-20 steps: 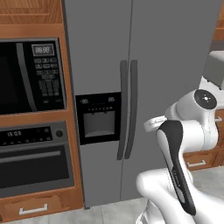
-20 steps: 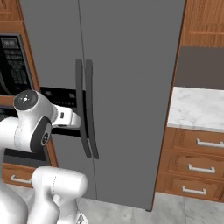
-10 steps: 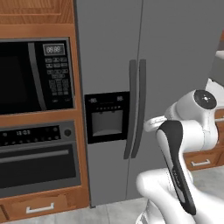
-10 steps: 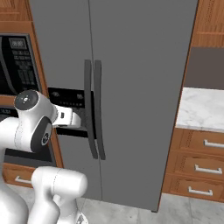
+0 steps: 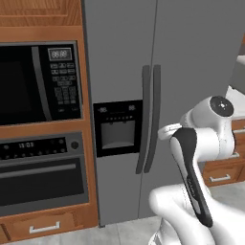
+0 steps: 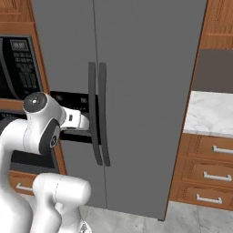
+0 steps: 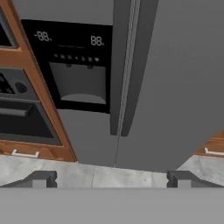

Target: Take the cake and donut from the fridge and place them on the empty tray on the dining counter.

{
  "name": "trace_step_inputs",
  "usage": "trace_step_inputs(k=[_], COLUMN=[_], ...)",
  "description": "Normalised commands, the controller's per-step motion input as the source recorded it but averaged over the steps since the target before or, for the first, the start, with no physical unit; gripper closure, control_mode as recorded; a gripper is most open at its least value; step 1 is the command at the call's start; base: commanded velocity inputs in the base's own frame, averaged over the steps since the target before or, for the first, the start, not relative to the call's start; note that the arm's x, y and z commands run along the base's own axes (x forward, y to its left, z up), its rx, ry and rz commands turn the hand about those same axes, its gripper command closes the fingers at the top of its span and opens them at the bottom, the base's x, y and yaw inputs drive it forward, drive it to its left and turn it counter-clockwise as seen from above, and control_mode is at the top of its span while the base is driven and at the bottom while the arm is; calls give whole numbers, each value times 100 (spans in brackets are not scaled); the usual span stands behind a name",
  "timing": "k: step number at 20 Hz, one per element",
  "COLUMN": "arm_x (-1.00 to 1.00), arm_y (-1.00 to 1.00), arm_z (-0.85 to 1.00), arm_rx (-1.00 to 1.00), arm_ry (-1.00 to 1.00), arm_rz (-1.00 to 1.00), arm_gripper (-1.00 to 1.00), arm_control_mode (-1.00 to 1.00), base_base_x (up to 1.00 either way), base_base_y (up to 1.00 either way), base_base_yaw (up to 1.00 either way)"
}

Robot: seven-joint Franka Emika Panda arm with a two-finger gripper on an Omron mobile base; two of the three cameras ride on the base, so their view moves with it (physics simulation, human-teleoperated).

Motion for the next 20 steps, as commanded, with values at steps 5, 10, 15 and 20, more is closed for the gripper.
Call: trace_step_inputs(k=[5,10,15,20], arm_x=[40,26,17,16], arm_y=[-23,0,-3,18], arm_z=[-4,-17,-15,-13], arm_rx=[0,0,1,0], arm_ry=[-3,-2,-5,-5], arm_rz=[0,0,0,0], arm_gripper=[-100,-100,-100,-100], arm_control_mode=[-100,-100,-100,-100], base_base_x=[0,0,0,0], base_base_y=[0,0,0,0], base_base_yaw=[0,0,0,0])
